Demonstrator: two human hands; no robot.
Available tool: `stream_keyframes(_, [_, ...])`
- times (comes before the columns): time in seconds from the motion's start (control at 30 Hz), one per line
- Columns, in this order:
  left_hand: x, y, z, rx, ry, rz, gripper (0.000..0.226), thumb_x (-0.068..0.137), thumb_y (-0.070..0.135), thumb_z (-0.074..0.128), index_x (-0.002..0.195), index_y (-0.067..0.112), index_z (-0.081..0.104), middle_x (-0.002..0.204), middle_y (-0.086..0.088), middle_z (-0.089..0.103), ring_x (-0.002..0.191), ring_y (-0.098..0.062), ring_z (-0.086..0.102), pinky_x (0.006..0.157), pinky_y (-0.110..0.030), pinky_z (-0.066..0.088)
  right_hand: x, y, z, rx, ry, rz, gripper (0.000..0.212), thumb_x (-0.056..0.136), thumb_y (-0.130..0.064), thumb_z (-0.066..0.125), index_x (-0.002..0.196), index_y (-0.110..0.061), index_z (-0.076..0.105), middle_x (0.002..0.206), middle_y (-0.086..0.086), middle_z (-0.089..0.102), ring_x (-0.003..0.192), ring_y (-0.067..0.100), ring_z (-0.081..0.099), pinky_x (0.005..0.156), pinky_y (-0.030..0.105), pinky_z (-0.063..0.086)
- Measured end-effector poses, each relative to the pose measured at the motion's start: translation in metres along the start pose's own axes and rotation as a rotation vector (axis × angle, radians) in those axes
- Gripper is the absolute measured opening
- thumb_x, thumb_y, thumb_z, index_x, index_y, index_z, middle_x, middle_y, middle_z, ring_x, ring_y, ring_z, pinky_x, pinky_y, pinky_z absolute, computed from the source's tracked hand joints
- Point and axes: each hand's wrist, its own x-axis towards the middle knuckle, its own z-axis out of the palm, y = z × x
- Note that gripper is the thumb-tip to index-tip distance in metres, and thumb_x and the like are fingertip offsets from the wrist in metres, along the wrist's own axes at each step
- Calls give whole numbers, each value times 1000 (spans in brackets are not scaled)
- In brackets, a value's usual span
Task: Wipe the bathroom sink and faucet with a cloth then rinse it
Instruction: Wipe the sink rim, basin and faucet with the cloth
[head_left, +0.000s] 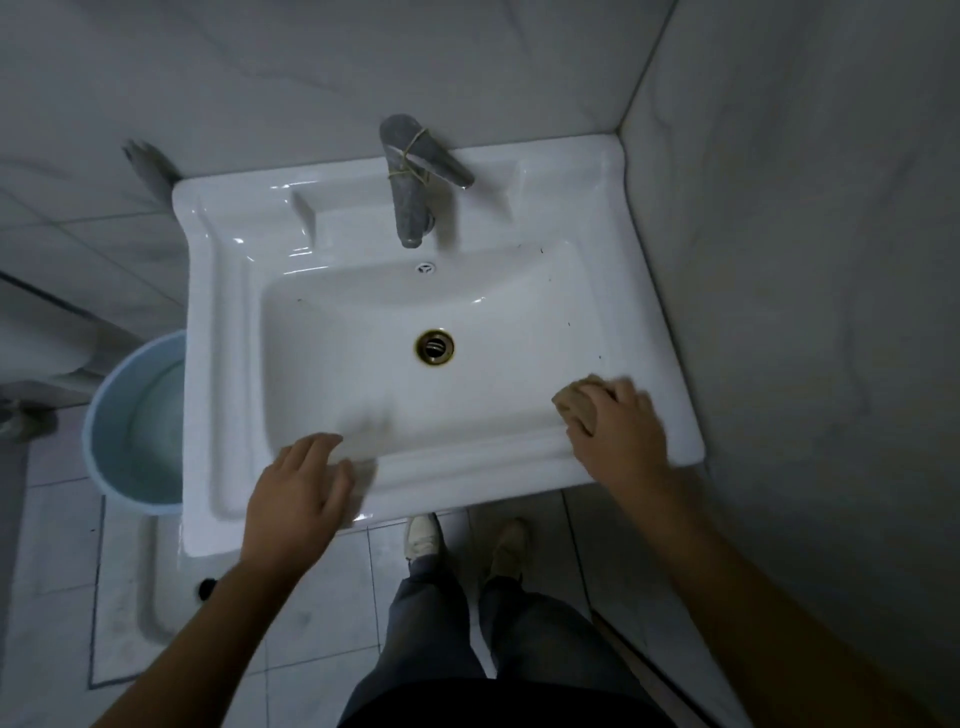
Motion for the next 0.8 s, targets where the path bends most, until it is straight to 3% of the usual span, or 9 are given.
stream_keyframes(0.1, [-21, -2, 11, 14, -22, 15, 45, 100, 43, 37, 118, 12, 64, 117, -7, 68, 104, -26, 62, 87, -40, 50, -18, -15, 6, 95, 54, 17, 49, 85, -36, 61, 131, -22, 55, 130, 6, 55, 116, 28, 48, 98, 42, 46])
stream_keyframes(0.2, [-31, -1, 20, 0, -1, -4, 43, 98, 39, 44, 120, 10, 66, 124, -11, 66, 116, -28, 59, 99, -40, 45, -26, -28, 7, 180, 40, -33, 51, 85, -32, 63, 134, -20, 52, 131, 4, 57, 118, 27, 47, 104, 43, 42])
stream_keyframes(0.33, [-33, 7, 22, -17, 29, -59, 42, 95, 35, 49, 122, 8, 66, 127, -13, 65, 119, -30, 57, 101, -39, 44, -31, -35, 8, 154, 9, -153, 43, 88, -31, 61, 129, -17, 55, 128, 5, 60, 113, 29, 49, 99, 41, 43])
stream_keyframes(0.57, [-29, 9, 7, -3, -22, -50, 44, 94, 39, 49, 122, 10, 66, 126, -10, 66, 119, -29, 59, 101, -40, 45, -36, -55, 7, 235, -32, -162, 42, 87, -33, 63, 127, -20, 59, 128, 1, 60, 113, 27, 51, 98, 34, 39])
stream_keyframes(0.7, [-14, 3, -7, -6, -57, -42, 57, 92, 51, 39, 127, 13, 63, 123, -7, 69, 114, -28, 63, 95, -41, 49, -40, -82, 9, 300, -154, -233, 44, 87, -36, 67, 127, -21, 59, 128, -2, 59, 113, 23, 51, 93, 31, 40])
stream_keyframes(0.8, [12, 3, -26, -77, -20, -45, 54, 94, 48, 43, 132, 15, 61, 122, -4, 71, 110, -24, 65, 90, -38, 53, -35, -102, 13, 310, -178, -201, 39, 86, -41, 67, 120, -22, 62, 120, -3, 62, 107, 19, 56, 89, 31, 45])
